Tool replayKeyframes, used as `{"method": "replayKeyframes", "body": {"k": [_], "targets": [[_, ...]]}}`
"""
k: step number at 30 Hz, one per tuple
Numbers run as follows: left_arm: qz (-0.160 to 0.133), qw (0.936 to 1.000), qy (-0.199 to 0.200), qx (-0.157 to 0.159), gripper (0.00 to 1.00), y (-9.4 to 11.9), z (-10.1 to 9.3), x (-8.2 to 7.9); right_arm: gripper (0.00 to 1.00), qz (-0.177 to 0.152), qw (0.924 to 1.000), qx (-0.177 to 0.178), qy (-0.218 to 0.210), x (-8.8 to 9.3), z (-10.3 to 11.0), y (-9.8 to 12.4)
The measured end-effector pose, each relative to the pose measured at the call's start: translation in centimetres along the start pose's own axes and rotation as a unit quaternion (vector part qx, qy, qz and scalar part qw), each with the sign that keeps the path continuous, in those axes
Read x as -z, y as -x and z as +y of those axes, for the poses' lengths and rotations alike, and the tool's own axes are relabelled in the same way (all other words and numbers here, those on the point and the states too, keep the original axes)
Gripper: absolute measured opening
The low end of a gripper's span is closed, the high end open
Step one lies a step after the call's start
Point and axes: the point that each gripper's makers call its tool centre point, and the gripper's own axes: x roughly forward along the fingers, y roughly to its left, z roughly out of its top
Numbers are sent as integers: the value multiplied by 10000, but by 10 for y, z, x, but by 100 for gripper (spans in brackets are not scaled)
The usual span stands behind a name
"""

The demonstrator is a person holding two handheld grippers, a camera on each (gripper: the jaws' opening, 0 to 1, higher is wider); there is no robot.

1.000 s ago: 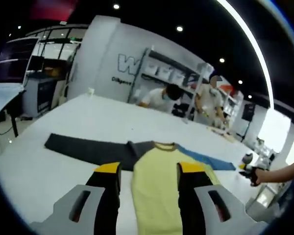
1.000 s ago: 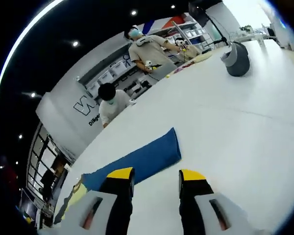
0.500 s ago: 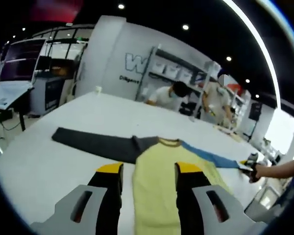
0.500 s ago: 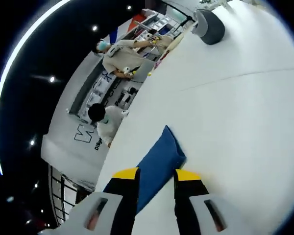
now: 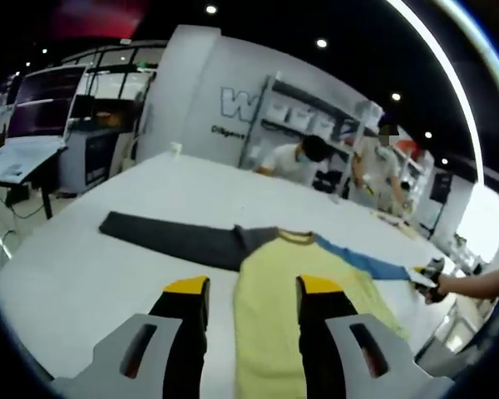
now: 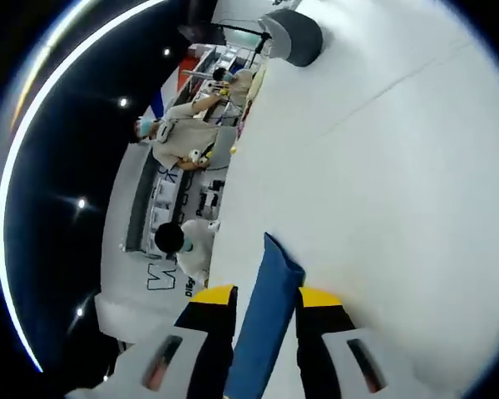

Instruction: Fold the garment on the visible template until the final outline fits inside the template.

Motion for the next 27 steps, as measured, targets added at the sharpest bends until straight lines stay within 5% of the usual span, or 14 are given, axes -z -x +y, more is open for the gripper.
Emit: {"method": "replayKeyframes", "body": {"k": [6,8,10,13,19,27], "targets": [[-114,9998,-154,99,37,-2,-9,0,26,23,9999,-20,130,7,-1,-4],[-209,9987,-392,248,37,-2,-23,-2,25,80,9958,80,911,7,1,-1],[-212,9986,-414,246,37,-2,-23,-2,22,117,9945,190,1020,8,-3,0],[-261,9982,-414,337,37,-3,-28,-3,16,-69,9983,12,578,9,2,1],[-280,9980,-499,273,36,-2,-25,-3,0,-26,9981,79,611,8,-1,-3],[-254,9987,-429,146,36,-6,-7,-3,0,-55,9987,405,303,6,-20,-1]]}}
